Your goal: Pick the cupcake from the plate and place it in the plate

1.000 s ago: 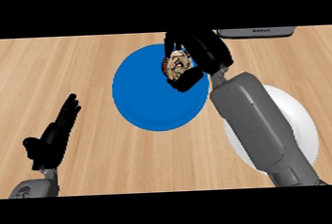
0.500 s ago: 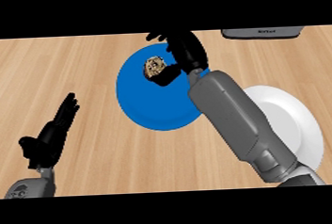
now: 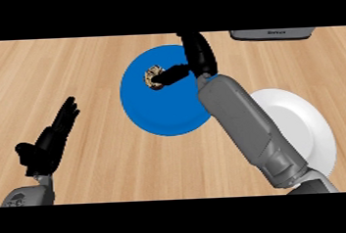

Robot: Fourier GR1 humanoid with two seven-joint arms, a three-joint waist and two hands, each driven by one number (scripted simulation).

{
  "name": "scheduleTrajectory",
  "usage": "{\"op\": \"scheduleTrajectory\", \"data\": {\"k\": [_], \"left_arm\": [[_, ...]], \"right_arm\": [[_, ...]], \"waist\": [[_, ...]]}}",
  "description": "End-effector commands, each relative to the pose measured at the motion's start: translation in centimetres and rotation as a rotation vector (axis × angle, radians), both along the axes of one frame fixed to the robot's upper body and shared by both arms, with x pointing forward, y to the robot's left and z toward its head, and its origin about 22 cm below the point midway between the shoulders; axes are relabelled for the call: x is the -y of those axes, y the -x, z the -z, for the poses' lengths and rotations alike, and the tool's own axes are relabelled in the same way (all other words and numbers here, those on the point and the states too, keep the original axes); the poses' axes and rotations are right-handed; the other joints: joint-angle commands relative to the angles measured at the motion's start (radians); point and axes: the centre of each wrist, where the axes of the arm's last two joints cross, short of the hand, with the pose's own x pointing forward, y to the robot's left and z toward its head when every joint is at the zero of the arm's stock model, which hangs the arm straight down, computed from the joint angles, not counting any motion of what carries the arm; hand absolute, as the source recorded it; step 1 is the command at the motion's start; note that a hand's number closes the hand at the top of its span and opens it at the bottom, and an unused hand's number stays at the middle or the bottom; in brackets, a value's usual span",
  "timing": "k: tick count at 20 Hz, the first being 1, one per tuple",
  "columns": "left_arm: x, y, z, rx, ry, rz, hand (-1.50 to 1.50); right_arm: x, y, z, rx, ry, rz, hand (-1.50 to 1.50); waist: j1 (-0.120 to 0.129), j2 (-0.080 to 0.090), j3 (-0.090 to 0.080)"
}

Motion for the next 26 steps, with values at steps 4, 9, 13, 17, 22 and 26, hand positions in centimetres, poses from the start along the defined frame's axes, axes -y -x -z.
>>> {"op": "scheduleTrajectory", "data": {"k": [4, 9, 13, 17, 22, 26], "left_arm": [[0.9, 0.8, 0.2, 0.003, 0.0, -0.036, 0.0], [0.5, 0.6, 0.4, -0.002, 0.005, -0.016, 0.0], [0.5, 0.3, 0.1, -0.008, 0.013, -0.024, 0.0], [0.2, 0.2, 1.0, 0.0, 0.025, -0.013, 0.0], [0.9, -0.5, 0.8, 0.001, 0.007, 0.004, 0.0], [0.6, 1.0, -0.9, -0.007, 0.018, 0.01, 0.0]], "right_arm": [[6.0, -1.4, -0.2, -0.02, -0.353, 0.042, -1.5], [13.5, -1.8, 1.9, -0.016, -0.417, 0.021, -1.5], [17.6, -1.5, 4.4, -0.007, -0.39, -0.013, -1.5], [23.6, -2.1, 2.6, 0.0, -0.372, -0.071, -1.5], [25.0, -0.8, 6.3, 0.008, -0.317, -0.116, -1.5], [27.0, -0.4, 6.5, 0.007, -0.303, -0.089, -1.5]], "waist": [[-0.021, -0.003, 0.001], [-0.026, -0.004, 0.001], [-0.02, -0.002, 0.0], [-0.009, 0.005, 0.0], [-0.006, 0.006, 0.001], [0.002, 0.004, 0.002]]}}
